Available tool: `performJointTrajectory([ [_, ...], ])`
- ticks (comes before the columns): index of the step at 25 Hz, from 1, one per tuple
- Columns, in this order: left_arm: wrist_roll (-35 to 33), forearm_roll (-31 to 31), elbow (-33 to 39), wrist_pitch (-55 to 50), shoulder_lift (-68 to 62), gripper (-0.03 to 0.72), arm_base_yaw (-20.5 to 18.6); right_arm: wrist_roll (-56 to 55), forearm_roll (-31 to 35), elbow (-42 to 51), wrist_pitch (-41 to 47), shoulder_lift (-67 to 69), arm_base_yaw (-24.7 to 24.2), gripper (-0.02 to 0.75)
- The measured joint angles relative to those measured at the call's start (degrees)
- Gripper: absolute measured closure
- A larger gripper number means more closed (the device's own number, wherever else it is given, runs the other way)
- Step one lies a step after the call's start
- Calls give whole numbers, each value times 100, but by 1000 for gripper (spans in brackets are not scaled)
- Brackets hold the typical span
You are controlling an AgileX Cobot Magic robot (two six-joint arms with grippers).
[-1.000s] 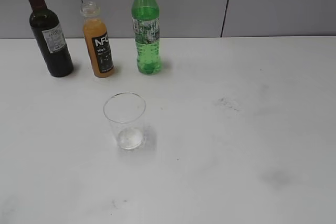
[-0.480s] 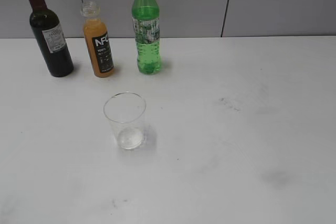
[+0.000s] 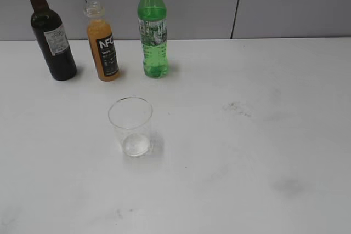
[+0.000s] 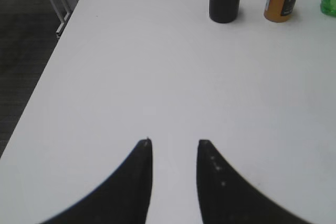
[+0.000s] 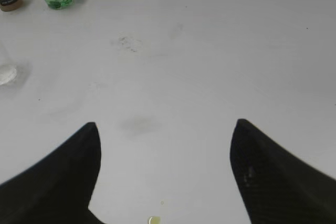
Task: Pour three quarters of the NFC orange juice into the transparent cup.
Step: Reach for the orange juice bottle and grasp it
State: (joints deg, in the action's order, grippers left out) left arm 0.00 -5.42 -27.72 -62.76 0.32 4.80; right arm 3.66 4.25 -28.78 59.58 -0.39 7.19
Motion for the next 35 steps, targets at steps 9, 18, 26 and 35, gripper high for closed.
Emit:
performJointTrajectory([
  [9, 0, 0, 0, 0, 0, 87, 0, -9, -13, 0, 0, 0, 0, 149],
  [18, 0, 59, 0, 0, 0, -3, 0, -9, -13, 0, 0, 0, 0, 149],
  [26, 0, 78, 0, 0, 0, 8, 0, -12, -13, 0, 0, 0, 0, 149],
  [35, 0, 99, 0, -7, 0, 25, 0, -12, -13, 0, 0, 0, 0, 149],
])
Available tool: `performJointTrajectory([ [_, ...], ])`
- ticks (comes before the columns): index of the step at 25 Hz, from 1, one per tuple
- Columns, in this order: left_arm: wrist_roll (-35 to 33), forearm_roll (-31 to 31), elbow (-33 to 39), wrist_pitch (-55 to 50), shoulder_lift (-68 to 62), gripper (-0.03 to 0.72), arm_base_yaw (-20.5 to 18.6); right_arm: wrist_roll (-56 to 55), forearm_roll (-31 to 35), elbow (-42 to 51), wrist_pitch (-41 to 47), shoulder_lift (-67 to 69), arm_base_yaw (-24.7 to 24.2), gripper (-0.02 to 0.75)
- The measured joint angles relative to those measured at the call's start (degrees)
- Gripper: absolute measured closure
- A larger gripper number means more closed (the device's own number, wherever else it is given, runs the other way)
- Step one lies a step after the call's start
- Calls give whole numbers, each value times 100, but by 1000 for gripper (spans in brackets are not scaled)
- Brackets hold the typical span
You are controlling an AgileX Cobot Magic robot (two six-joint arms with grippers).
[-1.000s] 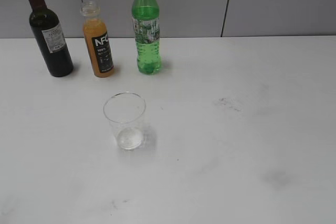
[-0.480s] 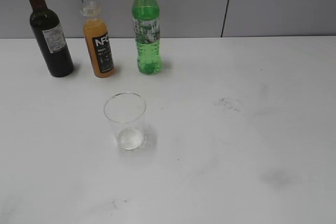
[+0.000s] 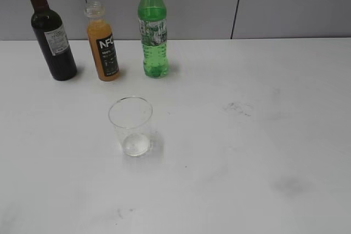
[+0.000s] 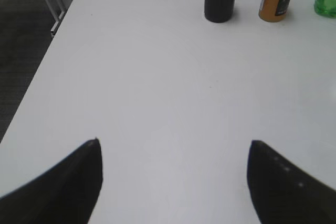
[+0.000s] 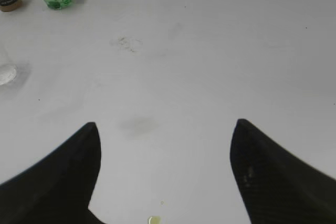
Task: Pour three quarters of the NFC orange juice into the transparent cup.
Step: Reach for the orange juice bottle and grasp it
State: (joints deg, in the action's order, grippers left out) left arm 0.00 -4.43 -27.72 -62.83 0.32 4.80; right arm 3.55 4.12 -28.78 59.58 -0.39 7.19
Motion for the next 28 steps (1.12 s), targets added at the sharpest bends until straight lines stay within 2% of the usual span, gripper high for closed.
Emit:
performJointTrajectory([
  [13, 0, 13, -47, 219, 0, 55, 0, 0, 0, 0, 0, 0, 0, 149],
  [19, -87, 229, -67, 1754, -706, 67, 0, -5, 0, 0, 0, 0, 0, 149],
  [24, -87, 840, 76, 3323, -2066, 83, 0, -5, 0, 0, 0, 0, 0, 149],
  [28, -87, 915, 207, 4748, -3357, 90, 0, -5, 0, 0, 0, 0, 0, 149],
])
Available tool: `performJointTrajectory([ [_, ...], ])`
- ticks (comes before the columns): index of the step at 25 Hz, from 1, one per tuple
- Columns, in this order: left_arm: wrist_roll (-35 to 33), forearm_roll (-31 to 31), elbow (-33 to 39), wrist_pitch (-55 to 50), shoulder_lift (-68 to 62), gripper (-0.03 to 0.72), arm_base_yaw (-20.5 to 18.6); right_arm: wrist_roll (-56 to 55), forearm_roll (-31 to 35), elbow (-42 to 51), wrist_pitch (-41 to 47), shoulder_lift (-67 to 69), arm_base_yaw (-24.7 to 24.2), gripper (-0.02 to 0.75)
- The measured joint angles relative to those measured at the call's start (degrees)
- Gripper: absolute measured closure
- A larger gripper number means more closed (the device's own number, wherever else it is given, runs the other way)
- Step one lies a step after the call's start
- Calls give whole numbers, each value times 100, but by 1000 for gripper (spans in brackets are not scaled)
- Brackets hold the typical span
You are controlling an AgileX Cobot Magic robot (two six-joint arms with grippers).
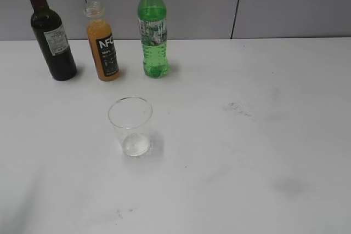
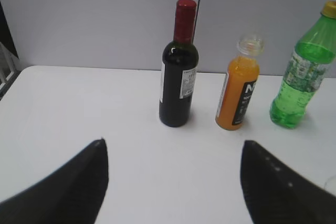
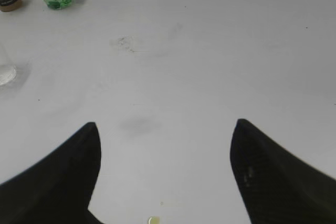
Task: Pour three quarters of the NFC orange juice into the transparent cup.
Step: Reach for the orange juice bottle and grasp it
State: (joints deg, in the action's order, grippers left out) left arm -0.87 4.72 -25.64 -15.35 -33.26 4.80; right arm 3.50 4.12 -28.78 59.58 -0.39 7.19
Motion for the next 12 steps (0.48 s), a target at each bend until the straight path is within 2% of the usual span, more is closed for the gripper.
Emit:
performJointTrajectory([
  [4, 0, -123, 6, 1497, -1257, 94, 122, 0, 0, 0, 0, 0, 0, 149],
  [12, 7, -472, 6, 4168, -3445, 94, 835, 0, 5, 0, 0, 0, 0, 149],
])
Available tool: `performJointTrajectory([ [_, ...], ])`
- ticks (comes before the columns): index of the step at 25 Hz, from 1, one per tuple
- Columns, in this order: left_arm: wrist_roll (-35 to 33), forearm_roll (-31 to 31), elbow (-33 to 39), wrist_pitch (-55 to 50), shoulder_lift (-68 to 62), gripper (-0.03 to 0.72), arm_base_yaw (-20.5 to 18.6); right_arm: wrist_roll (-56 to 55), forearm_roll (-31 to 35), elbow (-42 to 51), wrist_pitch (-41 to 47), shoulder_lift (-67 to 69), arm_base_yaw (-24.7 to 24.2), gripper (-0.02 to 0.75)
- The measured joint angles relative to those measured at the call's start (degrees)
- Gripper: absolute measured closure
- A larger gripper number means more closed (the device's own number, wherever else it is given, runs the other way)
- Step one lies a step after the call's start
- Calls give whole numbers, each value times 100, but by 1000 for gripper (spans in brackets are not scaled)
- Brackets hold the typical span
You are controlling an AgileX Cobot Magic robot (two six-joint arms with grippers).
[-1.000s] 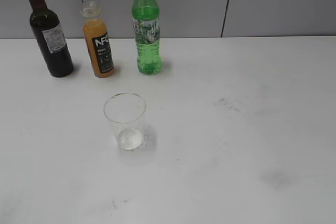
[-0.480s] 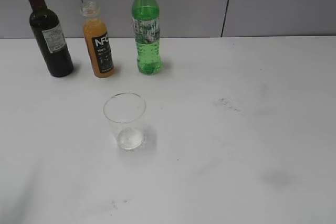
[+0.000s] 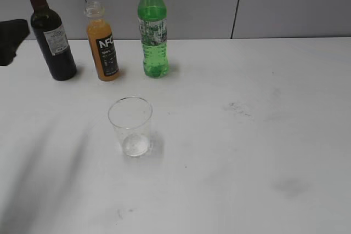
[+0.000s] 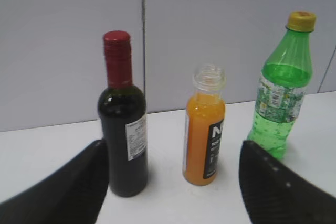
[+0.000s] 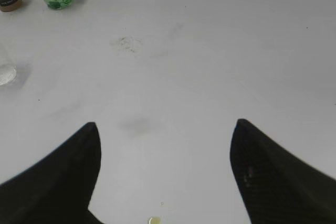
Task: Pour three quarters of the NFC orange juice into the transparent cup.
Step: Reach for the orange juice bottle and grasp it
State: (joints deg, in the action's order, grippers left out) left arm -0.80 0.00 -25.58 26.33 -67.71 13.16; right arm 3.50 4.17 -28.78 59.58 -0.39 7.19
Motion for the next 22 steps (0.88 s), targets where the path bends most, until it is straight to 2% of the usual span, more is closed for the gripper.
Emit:
performJointTrajectory([
  [6, 173, -218, -23, 2093, -1766, 94, 55, 0, 0, 0, 0, 0, 0, 149],
  [9, 309, -427, -168, 2758, -2442, 94, 55, 0, 0, 0, 0, 0, 0, 149],
  [14, 404, -868, -599, 2985, -3122, 93, 55, 0, 0, 0, 0, 0, 0, 149],
  [17, 549, -1243, -879, 2976, -3414, 39, 60, 0, 0, 0, 0, 0, 0, 149],
  [22, 672, -1300, -1267, 2885, -3933, -1, 29, 0, 0, 0, 0, 0, 0, 149],
])
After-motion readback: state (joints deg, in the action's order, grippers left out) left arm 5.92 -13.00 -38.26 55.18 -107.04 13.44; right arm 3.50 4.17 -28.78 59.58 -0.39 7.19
